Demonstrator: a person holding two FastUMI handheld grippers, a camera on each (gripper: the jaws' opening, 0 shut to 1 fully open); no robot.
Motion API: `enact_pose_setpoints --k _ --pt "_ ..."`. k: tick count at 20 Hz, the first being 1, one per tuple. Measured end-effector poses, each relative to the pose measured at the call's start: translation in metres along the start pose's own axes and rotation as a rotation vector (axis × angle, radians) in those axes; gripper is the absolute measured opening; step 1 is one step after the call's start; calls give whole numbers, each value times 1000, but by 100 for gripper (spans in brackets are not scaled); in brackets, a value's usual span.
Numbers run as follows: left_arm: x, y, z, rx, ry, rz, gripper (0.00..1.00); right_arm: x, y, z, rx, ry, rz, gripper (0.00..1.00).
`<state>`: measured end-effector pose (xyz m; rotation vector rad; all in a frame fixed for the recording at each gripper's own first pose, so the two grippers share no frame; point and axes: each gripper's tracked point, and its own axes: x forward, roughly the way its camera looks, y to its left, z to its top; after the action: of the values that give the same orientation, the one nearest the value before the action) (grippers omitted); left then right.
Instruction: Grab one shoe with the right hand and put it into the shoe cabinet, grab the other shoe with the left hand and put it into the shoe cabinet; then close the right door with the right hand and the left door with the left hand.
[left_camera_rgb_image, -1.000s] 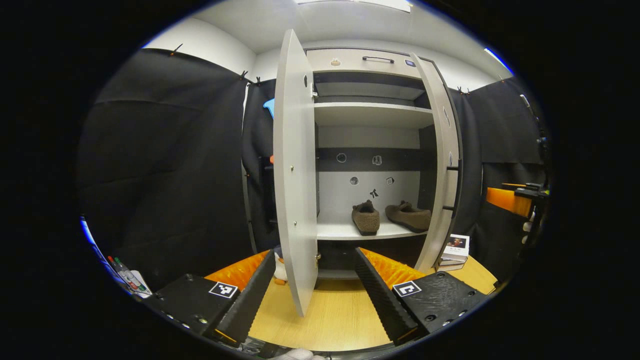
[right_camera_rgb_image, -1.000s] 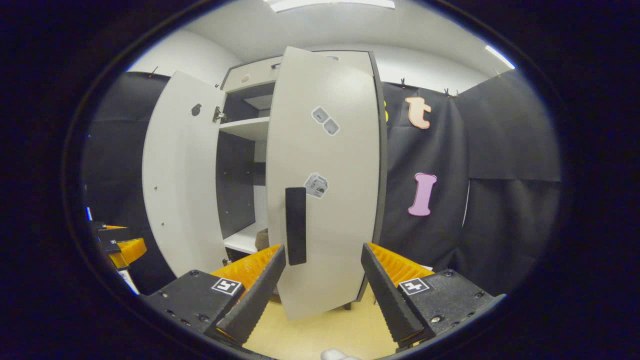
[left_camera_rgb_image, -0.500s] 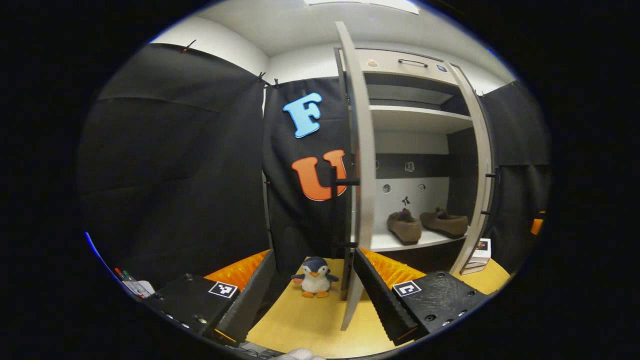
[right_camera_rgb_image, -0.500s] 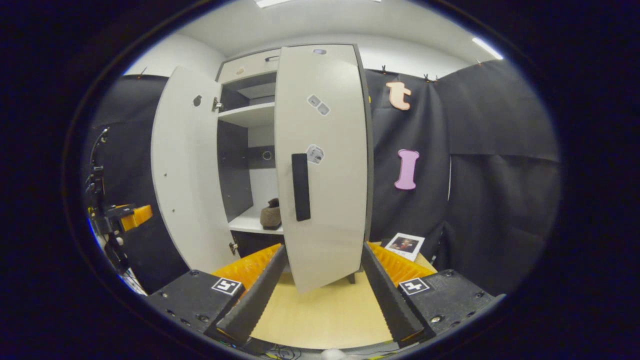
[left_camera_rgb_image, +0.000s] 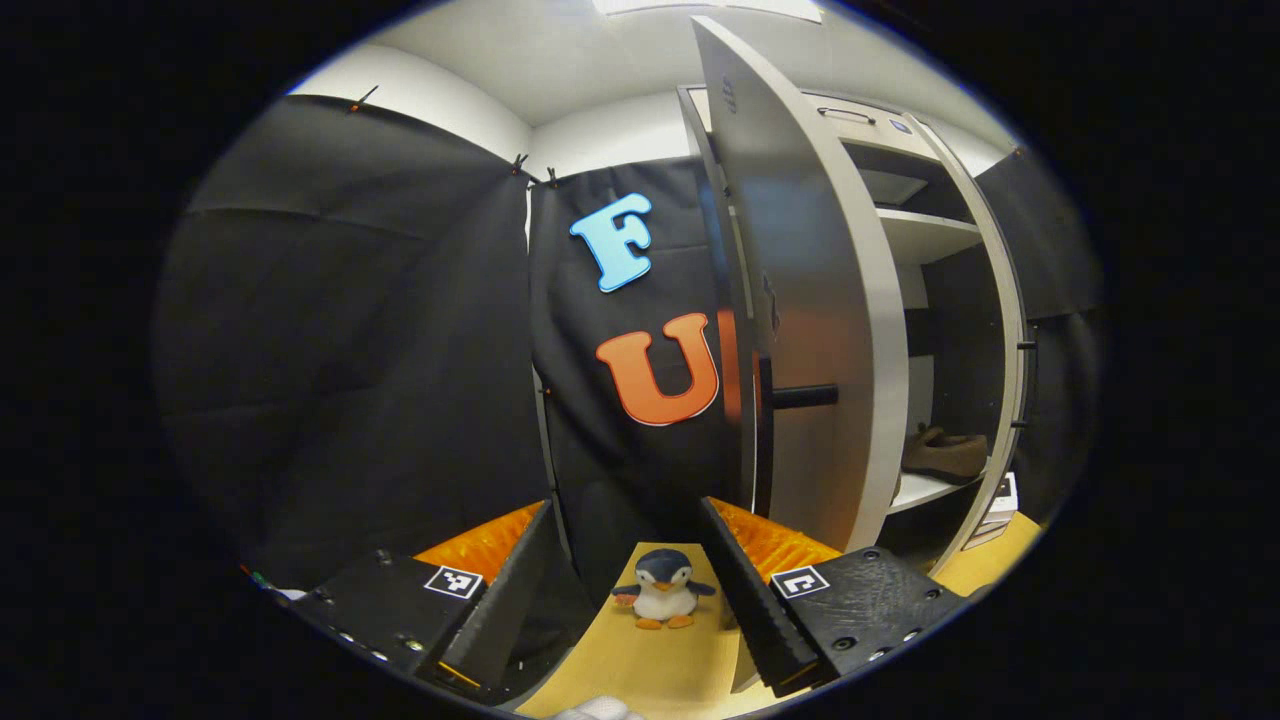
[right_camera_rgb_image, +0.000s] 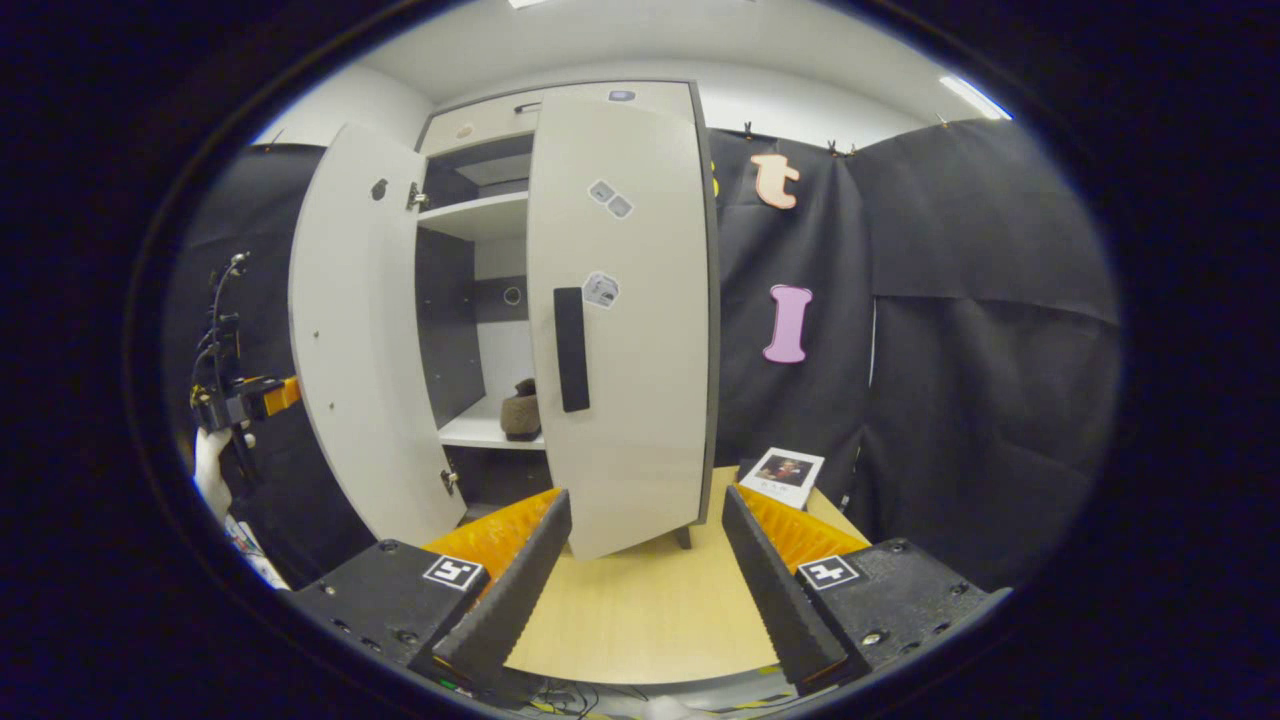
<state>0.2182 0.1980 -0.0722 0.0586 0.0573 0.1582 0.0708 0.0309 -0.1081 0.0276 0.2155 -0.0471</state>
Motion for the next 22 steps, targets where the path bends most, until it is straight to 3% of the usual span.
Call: enact_pose_setpoints --k 8,13,14,15,16,17,20,21,22 --pt "-4 -8 4 -4 14 40 89 13 -6 11 -23 -13 73 100" --pt "-16 -39 5 39 13 69 82 21 -30 16 -18 -10 93 99" --pt "-18 -46 6 38 12 63 81 22 -35 16 -17 -10 93 99" --pt "-20 -54 6 34 16 55 92 23 -40 16 -17 -8 95 99" --pt "-21 -64 7 28 17 47 92 24 -44 16 -16 -7 96 100" --pt "-22 -74 7 31 20 41 82 25 -48 17 -14 -6 97 100" --pt "-21 -103 11 29 18 1 81 25 -59 20 -15 -7 103 99" --pt "-19 -117 12 20 22 -25 92 25 -62 21 -15 -10 104 99" --pt "-18 -131 12 8 30 -50 82 25 -66 22 -16 -10 103 99"
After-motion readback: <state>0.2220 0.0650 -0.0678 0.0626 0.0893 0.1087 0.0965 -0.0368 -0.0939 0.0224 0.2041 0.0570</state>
